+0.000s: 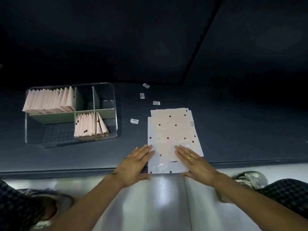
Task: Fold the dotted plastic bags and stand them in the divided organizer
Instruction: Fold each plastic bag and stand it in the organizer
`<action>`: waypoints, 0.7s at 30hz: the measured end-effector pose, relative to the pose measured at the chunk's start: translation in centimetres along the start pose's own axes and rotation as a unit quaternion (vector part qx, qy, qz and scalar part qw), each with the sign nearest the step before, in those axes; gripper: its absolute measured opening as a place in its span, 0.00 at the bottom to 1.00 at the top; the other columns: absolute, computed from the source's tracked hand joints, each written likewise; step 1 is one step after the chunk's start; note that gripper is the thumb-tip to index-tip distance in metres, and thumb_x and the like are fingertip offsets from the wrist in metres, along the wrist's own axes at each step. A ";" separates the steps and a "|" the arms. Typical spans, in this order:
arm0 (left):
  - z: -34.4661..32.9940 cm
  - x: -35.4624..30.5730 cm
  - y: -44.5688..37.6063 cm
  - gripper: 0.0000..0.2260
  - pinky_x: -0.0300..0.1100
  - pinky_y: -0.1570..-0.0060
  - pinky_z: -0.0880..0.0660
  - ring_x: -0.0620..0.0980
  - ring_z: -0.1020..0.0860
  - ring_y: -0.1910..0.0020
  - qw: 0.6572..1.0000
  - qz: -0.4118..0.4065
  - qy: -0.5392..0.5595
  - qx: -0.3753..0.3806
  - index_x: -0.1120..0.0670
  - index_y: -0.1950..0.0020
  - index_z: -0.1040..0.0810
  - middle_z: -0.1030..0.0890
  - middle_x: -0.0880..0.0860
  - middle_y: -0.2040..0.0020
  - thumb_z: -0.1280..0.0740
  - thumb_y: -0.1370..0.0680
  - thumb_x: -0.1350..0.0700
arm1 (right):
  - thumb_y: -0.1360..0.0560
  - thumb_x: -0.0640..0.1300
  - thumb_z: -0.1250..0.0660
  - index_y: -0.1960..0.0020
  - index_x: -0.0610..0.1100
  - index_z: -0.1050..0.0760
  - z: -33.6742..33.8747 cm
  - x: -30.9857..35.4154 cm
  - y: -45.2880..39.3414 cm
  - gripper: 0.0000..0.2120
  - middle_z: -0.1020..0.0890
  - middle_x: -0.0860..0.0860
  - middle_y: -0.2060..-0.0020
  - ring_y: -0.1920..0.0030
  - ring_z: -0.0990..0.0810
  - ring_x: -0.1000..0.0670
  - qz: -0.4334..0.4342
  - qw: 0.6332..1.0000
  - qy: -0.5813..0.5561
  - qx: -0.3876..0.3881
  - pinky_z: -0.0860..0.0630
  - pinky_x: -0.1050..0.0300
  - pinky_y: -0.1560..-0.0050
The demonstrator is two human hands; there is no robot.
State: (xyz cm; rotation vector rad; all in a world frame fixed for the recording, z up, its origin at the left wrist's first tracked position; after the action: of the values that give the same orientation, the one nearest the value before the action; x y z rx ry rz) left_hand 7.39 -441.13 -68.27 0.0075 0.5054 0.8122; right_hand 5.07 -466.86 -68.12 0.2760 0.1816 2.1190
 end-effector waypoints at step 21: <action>1.5 2.5 -4.7 0.25 0.34 0.61 0.31 0.43 0.23 0.61 0.864 0.285 0.381 -0.164 0.52 0.30 0.37 0.20 0.45 0.65 0.31 0.24 0.53 | 0.25 0.48 0.32 0.69 0.45 0.41 5.0 -6.8 -12.3 0.21 0.38 0.49 0.71 0.69 0.40 0.51 -0.300 0.860 -0.406 -0.075 0.44 0.56 0.67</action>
State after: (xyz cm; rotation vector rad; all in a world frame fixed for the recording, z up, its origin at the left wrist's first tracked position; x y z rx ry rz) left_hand 12.75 -442.41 -68.91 -0.5233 1.1378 1.4868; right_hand 19.99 -465.98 -67.07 0.8682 -0.3584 1.2474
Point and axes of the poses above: each hand's wrist, its own y-axis away from the middle knuckle, its own z-axis out of the back of the hand, x = y × z, the point moved 3 cm from there along -y, towards the middle knuckle
